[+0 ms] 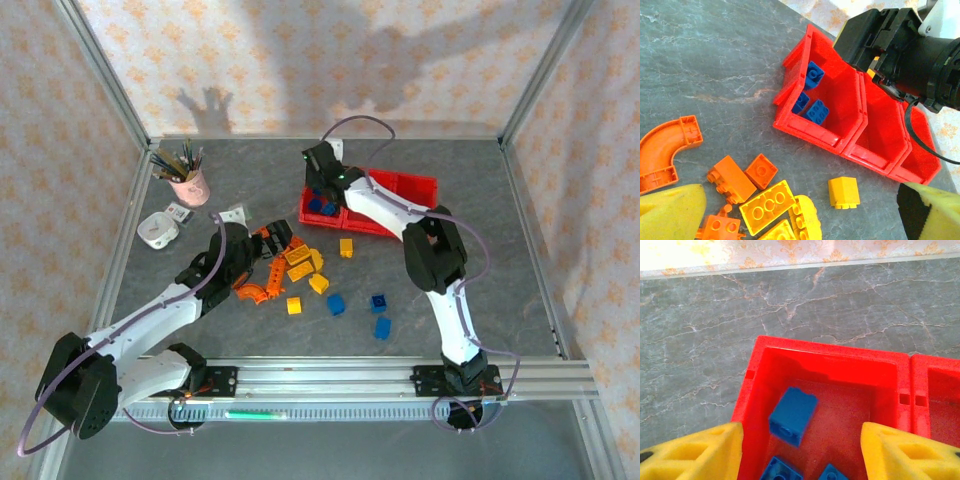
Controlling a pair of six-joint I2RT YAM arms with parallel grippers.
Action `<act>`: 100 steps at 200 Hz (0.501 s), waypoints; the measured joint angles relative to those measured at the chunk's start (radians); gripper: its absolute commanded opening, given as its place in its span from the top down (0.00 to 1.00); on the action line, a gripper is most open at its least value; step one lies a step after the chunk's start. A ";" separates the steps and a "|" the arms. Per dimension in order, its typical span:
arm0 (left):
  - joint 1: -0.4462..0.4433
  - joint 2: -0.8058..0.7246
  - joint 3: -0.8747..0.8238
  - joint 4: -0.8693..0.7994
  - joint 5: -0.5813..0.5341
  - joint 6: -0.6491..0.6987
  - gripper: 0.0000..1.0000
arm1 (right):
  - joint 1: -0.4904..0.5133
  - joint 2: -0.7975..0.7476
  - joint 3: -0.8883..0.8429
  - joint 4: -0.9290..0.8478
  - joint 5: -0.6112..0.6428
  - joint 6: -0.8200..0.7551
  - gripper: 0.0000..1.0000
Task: Sort the legos into containers by color
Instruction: Place the lego in the container.
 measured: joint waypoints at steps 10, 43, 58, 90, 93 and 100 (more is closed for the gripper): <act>0.000 -0.006 0.000 -0.004 0.000 0.000 0.01 | 0.000 -0.034 -0.037 -0.005 -0.013 -0.003 0.34; 0.000 -0.036 0.000 -0.009 0.025 -0.001 0.01 | 0.000 -0.233 -0.231 0.004 -0.069 0.001 0.29; -0.002 -0.048 0.000 -0.019 0.033 -0.001 0.01 | 0.000 -0.346 -0.334 0.008 -0.087 0.010 0.28; -0.051 -0.078 -0.004 -0.044 0.036 -0.002 0.01 | 0.000 -0.550 -0.545 0.008 -0.125 0.037 0.24; -0.060 -0.082 -0.005 -0.045 0.036 -0.003 0.01 | 0.000 -0.566 -0.562 0.008 -0.126 0.044 0.24; -0.076 -0.087 -0.008 -0.049 0.035 -0.005 0.01 | 0.000 -0.598 -0.604 0.004 -0.130 0.054 0.23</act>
